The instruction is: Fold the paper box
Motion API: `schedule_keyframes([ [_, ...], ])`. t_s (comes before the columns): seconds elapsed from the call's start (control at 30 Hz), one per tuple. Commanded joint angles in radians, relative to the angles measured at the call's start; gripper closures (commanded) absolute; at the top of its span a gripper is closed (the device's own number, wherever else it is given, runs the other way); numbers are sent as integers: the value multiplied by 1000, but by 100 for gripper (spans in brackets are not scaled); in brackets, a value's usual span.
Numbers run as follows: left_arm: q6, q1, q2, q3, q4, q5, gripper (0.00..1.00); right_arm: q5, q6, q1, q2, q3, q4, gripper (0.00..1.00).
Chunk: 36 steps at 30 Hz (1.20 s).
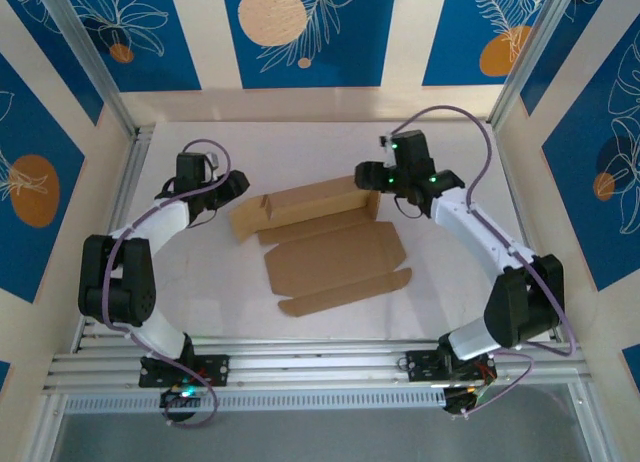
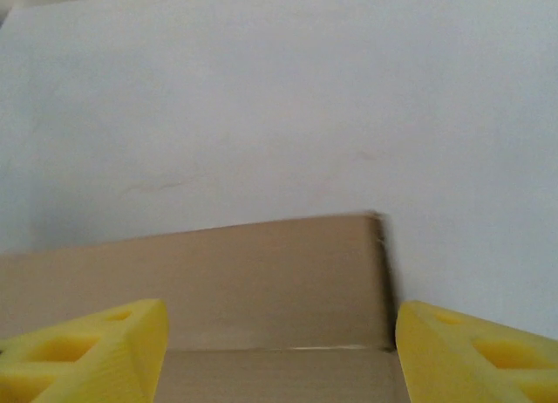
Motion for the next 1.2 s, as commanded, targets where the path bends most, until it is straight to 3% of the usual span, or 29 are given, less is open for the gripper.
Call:
schedule_keyframes([
  [0.0,-20,-11,28,31,55,30,37,14,-483,87,-41,-24,130,30],
  [0.13,-14,-23,49,57,62,36,37,-136,-1117,186,-110,-227,368,29],
  [0.2,-12,-27,54,57,67,39,37,-170,-1314,204,-102,-270,405,29],
  [0.27,-7,-27,56,57,74,44,37,-156,-1417,218,-67,-266,408,30],
  [0.47,5,-31,63,50,85,59,37,-48,-1551,259,79,-232,558,34],
  [0.63,13,-37,78,83,77,73,37,45,-1588,291,189,-192,683,45],
  [0.83,32,-52,87,134,50,73,37,100,-1630,323,228,-207,773,73],
  [1.17,192,-11,6,153,-77,-107,35,152,-1645,316,233,-230,870,84],
])
